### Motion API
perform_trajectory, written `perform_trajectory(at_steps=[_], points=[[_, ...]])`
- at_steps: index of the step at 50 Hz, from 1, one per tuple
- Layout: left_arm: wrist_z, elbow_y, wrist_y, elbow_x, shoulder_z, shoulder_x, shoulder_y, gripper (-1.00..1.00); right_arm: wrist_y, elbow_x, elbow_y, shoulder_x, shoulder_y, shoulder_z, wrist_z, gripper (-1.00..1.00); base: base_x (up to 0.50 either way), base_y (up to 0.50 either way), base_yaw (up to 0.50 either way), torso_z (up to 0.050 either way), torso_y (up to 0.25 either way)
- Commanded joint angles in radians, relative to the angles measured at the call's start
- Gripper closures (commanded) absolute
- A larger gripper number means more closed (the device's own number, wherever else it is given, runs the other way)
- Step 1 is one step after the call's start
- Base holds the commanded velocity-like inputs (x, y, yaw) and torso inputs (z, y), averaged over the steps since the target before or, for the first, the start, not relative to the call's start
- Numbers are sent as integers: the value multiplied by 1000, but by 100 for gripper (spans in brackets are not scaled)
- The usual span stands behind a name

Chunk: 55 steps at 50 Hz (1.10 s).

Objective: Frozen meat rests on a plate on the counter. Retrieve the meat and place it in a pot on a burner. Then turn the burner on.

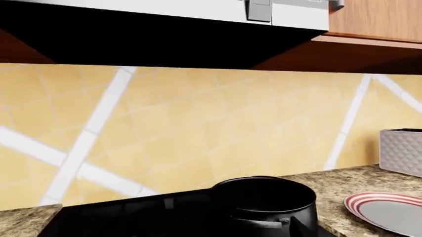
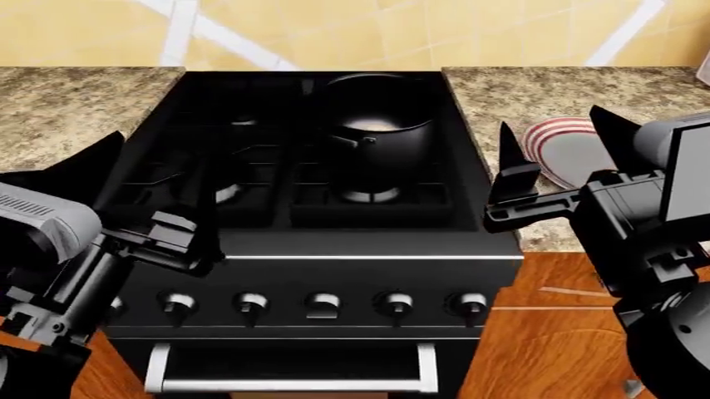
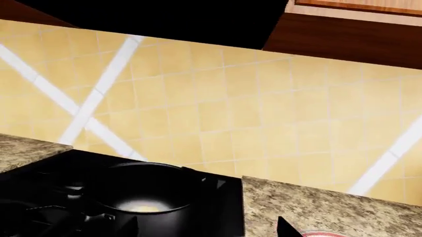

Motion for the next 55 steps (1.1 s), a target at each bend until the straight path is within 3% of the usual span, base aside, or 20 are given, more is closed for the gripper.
perform_trajectory(at_steps=[1, 12, 20, 33, 55], points=[[47, -9, 82, 111, 43, 38, 104, -100, -13, 4, 3, 2, -9, 6, -2, -100, 0, 500, 0, 0, 0], [65, 38, 172, 189, 66, 74, 220, -100, -23, 12, 5, -2, -20, 19, 9, -100, 0, 498, 0, 0, 0], [71, 63, 215, 261, 107, 88, 293, -100, -31, 13, 6, -13, -31, 28, 28, -100, 0, 0, 0, 0, 0], [65, 20, 281, 315, 161, 154, 365, -100, -48, -10, 14, -23, -61, 52, 73, -100, 0, 0, 0, -50, 0], [67, -6, 275, 303, 182, 150, 356, -100, -74, -88, 33, -4, -84, 5, 71, -100, 0, 0, 0, -50, 0]])
